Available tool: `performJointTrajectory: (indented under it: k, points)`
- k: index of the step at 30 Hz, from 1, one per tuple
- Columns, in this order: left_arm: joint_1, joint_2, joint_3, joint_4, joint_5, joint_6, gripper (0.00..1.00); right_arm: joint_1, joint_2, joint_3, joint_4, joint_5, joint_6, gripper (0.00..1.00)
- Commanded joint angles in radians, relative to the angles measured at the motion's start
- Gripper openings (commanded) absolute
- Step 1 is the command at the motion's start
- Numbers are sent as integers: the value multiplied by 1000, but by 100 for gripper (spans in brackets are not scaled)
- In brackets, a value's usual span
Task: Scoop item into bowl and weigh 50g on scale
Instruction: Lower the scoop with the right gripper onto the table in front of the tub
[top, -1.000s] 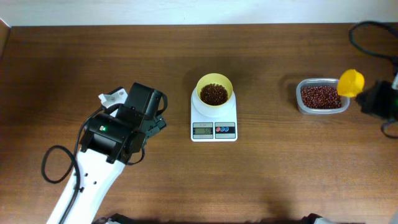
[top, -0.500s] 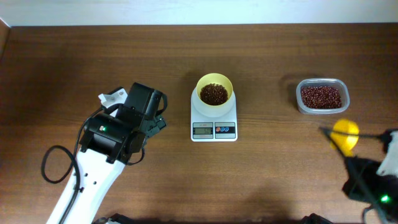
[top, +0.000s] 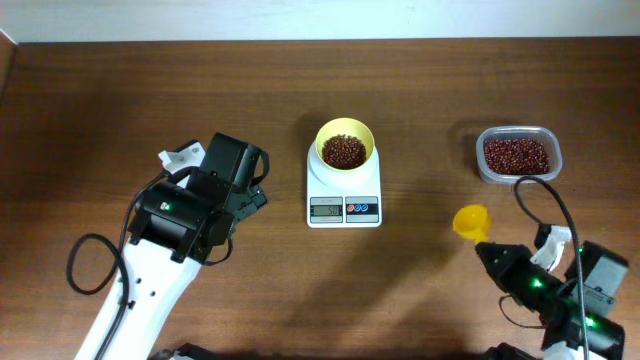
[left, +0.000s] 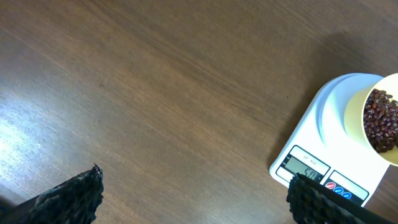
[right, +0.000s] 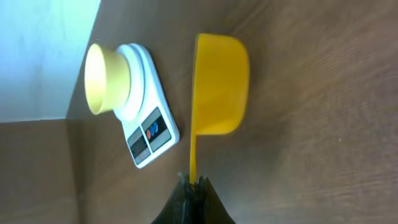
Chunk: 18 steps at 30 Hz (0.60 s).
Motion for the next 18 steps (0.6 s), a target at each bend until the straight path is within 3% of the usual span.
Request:
performJointTrajectory:
  k: [1, 18]
  points:
    - [4, -12, 2, -2, -9, 1, 99, -3, 0, -39, 41, 163, 230, 4]
    - [4, -12, 2, -2, -9, 1, 99, -2, 246, -40, 86, 194, 246, 5]
